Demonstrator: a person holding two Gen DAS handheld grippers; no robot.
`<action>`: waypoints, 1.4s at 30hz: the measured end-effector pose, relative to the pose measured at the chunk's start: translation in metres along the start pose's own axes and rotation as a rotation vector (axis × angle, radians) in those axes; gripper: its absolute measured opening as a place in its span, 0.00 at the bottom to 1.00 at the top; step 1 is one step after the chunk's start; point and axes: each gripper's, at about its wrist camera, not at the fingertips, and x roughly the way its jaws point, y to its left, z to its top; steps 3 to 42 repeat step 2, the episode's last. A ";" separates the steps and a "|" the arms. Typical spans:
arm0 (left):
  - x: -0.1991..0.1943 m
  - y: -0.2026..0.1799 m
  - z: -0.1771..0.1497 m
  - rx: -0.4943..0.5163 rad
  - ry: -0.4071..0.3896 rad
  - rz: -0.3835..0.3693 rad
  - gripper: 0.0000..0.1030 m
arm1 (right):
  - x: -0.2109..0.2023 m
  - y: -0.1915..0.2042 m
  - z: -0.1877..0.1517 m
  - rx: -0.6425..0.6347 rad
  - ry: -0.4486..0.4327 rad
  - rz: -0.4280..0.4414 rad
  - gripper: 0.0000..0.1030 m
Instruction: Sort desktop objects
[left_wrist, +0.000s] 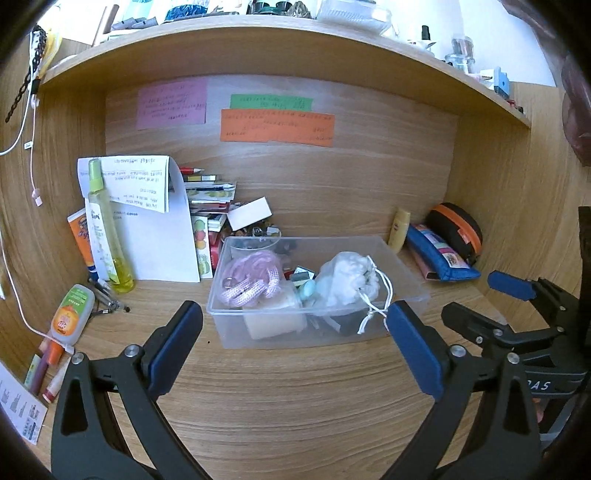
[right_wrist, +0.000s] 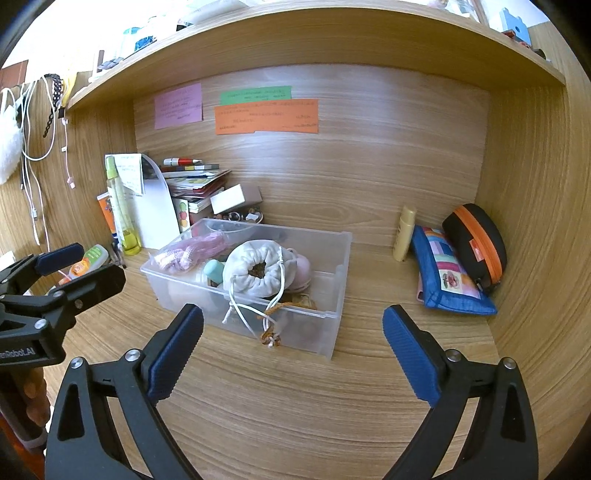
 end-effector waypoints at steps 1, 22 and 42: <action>0.000 -0.001 0.000 0.001 -0.001 0.005 0.98 | 0.000 0.000 0.000 0.003 0.001 0.003 0.94; 0.000 -0.002 0.001 0.004 0.001 0.012 0.98 | 0.001 -0.001 0.000 0.004 0.002 0.004 0.94; 0.000 -0.002 0.001 0.004 0.001 0.012 0.98 | 0.001 -0.001 0.000 0.004 0.002 0.004 0.94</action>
